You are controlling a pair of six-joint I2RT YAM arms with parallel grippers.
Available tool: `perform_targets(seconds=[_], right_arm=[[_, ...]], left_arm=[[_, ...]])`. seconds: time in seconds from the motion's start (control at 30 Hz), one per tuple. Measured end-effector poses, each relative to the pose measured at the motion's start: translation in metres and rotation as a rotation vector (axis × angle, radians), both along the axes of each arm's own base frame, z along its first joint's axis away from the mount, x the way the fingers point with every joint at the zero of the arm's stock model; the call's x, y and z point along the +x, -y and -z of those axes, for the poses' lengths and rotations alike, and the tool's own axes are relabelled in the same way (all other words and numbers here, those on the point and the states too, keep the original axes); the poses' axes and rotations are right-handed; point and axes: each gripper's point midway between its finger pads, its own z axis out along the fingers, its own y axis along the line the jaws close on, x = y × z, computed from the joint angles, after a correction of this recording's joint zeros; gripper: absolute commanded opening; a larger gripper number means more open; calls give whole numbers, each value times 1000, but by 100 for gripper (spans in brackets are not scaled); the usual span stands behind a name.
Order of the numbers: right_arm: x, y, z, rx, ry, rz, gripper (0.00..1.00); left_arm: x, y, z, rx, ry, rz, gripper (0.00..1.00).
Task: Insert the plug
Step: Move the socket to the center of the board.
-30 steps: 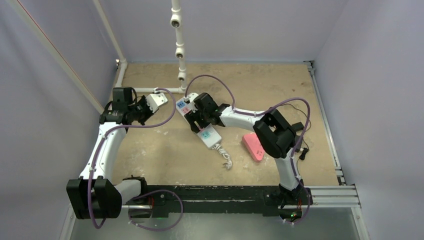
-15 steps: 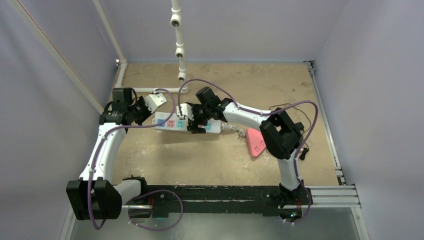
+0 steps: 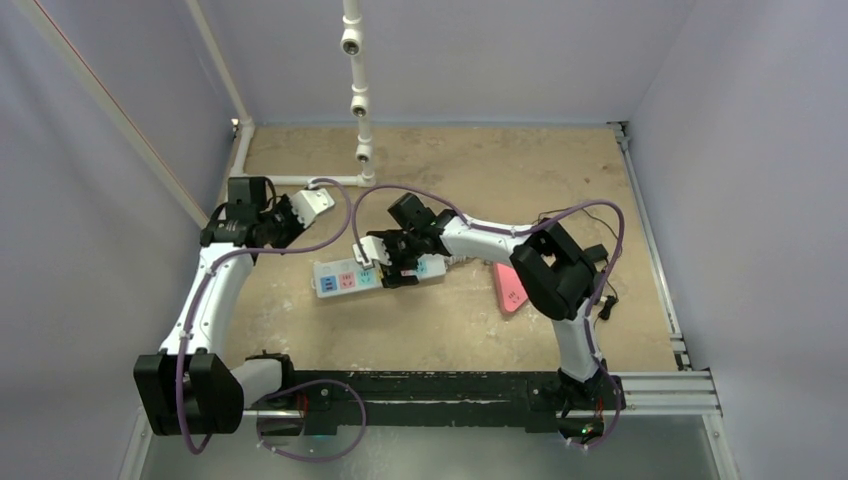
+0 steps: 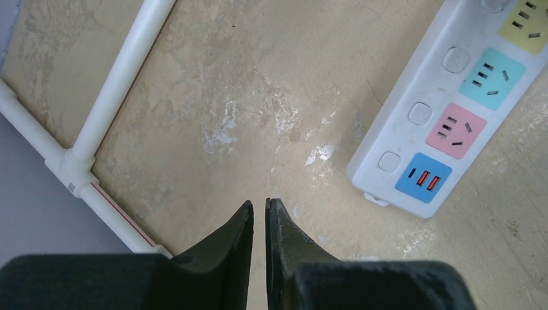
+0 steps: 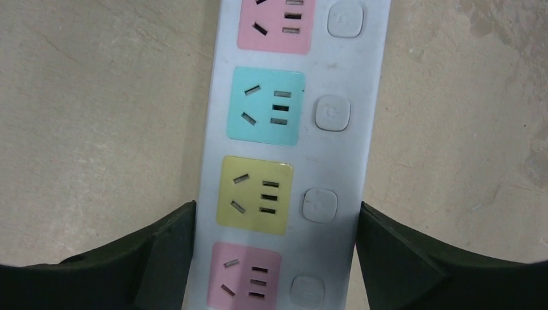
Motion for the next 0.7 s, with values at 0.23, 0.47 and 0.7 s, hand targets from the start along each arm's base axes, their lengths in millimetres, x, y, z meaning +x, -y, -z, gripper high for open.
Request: perform_targets(seconds=[0.23,0.47,0.7], right_arm=[[-8,8,1,0,-40,48,99],[6,9,-40,45,-30,219,99],[76,17,-159,283,-171,792,99]], left_arm=[[0,10,11,-50,-45,26,20],[-5,21,18,-109,-93,53,21],[-11,31,26,-147,-146,111,27]])
